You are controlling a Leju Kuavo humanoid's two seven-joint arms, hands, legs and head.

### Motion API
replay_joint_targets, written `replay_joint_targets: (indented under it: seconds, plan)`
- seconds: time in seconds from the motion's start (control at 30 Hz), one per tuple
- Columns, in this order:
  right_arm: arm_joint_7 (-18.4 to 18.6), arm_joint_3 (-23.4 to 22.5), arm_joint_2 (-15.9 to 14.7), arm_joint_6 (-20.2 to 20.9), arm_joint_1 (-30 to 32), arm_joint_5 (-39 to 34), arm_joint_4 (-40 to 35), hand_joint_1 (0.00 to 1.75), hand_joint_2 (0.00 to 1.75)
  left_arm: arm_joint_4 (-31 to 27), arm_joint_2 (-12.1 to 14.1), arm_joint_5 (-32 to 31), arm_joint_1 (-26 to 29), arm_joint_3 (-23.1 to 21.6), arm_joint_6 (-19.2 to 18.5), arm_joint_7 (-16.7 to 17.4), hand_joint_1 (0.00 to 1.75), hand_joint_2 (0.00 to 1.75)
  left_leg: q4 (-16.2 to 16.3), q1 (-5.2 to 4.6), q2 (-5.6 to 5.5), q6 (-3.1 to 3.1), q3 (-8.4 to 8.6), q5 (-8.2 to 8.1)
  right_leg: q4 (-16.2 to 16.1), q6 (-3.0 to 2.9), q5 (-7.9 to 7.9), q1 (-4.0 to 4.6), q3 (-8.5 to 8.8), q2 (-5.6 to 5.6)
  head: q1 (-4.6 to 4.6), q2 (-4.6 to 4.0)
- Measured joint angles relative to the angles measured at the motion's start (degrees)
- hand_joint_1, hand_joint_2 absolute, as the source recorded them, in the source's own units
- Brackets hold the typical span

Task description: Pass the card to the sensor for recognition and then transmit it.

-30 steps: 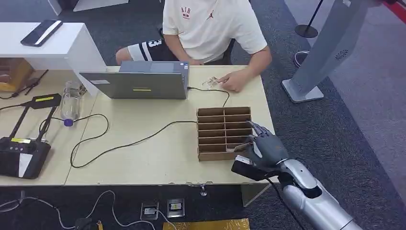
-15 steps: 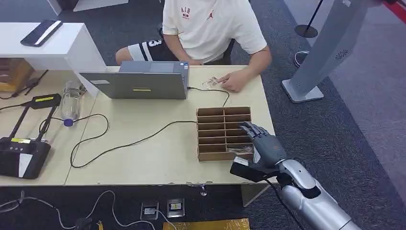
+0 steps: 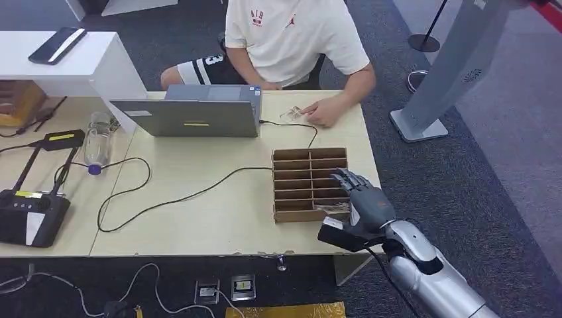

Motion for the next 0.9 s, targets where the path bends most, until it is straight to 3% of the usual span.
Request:
replay_joint_targets:
  seconds: [0.07,0.1,0.13,0.17,0.2,0.5,0.9]
  plan:
    - [0.0,0.0,0.0,0.2,0.0,0.0,0.0,0.0,1.75,0.0,0.0,0.0,0.0,0.0,0.0,0.0,0.0,0.0,0.0,0.0,0.0,0.0,0.0,0.0,0.0,0.0,0.0,0.0,0.0,0.0,-0.02,0.0]
    - [0.0,0.0,0.0,0.4,0.0,0.0,0.0,0.1,1.75,0.0,0.0,0.0,0.0,0.0,0.0,0.0,0.0,0.0,0.0,0.0,0.0,0.0,0.0,0.0,0.0,0.0,0.0,0.0,0.0,0.0,0.0,0.0]
    - [0.0,0.0,0.0,0.5,0.0,0.0,0.0,1.47,1.75,0.0,0.0,0.0,0.0,0.0,0.0,0.0,0.0,0.0,0.0,0.0,0.0,0.0,0.0,0.0,0.0,0.0,0.0,0.0,0.0,0.0,-0.02,0.0]
    - [0.0,0.0,0.0,0.6,0.0,0.0,0.0,1.68,1.75,0.0,0.0,0.0,0.0,0.0,0.0,0.0,0.0,0.0,0.0,0.0,0.0,0.0,0.0,0.0,0.0,0.0,0.0,0.0,0.0,0.0,0.0,0.0]
    - [0.0,0.0,0.1,0.7,0.0,0.0,0.0,1.75,1.75,0.0,0.0,0.0,0.0,0.0,0.0,0.0,0.0,0.0,0.0,0.0,0.0,0.0,0.0,0.0,0.0,0.0,0.0,0.0,0.0,0.0,-0.02,0.0]
    - [0.0,0.0,0.5,3.6,-0.1,-0.8,0.0,1.75,1.75,0.0,0.0,0.0,0.0,0.0,0.0,0.0,0.0,0.0,0.0,0.0,0.0,0.0,0.0,0.0,0.0,0.0,0.0,0.0,0.01,-0.01,0.0,0.0]
    - [0.1,0.0,0.8,4.4,-0.3,-1.0,0.0,1.75,1.75,0.0,0.0,0.0,0.0,0.0,0.0,0.0,0.0,0.0,0.0,0.0,0.0,0.0,0.0,0.0,0.0,0.0,0.0,0.0,0.01,0.0,-0.02,0.0]
